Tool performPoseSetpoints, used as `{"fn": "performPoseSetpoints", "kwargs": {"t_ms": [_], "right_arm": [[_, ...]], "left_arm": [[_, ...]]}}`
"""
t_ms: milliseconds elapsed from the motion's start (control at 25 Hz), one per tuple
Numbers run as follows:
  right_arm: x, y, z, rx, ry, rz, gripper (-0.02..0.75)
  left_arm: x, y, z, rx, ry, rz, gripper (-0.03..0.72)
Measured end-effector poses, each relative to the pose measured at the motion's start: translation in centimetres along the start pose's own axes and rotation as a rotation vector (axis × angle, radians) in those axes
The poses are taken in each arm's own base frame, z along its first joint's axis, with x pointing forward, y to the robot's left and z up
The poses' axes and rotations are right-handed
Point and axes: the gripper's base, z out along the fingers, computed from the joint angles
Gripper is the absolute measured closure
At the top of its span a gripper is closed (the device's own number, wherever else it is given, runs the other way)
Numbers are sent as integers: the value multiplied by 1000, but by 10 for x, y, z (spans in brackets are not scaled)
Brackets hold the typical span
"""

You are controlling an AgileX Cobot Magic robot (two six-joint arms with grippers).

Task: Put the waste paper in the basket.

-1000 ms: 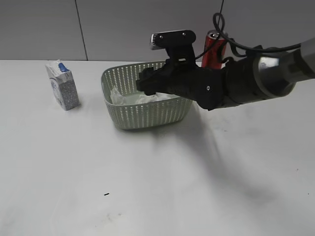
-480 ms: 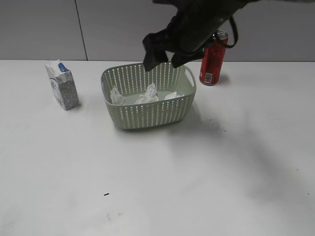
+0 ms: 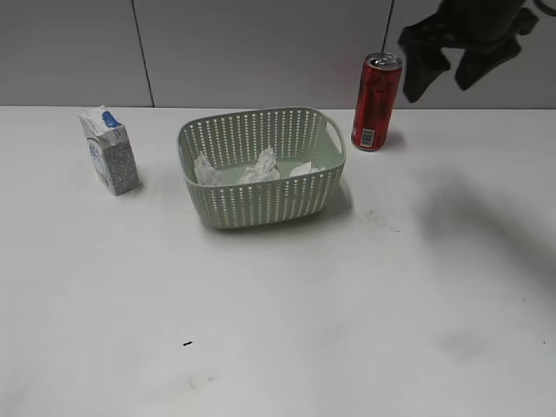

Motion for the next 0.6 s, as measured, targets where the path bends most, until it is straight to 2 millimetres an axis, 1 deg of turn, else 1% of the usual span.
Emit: {"fn": "performPoseSetpoints", "kwargs": {"t_ms": [80,120,240,280,360,440,480,520,600], "right_arm": [[7,-24,-7,3,-1,71,146],[12,-33,-9,-10,2,105,146],[37,-60,-16,-22,32,203,146],[47,-63,-19,-17,47,217,146],[71,-64,-28,5,75,223,146],[101,-57,-42,17,97,217,146],[117,-53,-45,18,114,216,146],[131,-49,-54,19,106,216,147],[165,-39,-65,25,94,213,147]], "left_arm": [[0,0,0,0,0,0,181],[0,0,0,0,0,0,181],[0,0,0,0,0,0,181],[0,0,0,0,0,0,181],[0,0,0,0,0,0,181],[0,0,0,0,0,0,181],[0,0,0,0,0,0,181],[0,0,0,0,0,0,181],[0,0,0,0,0,0,181]]}}
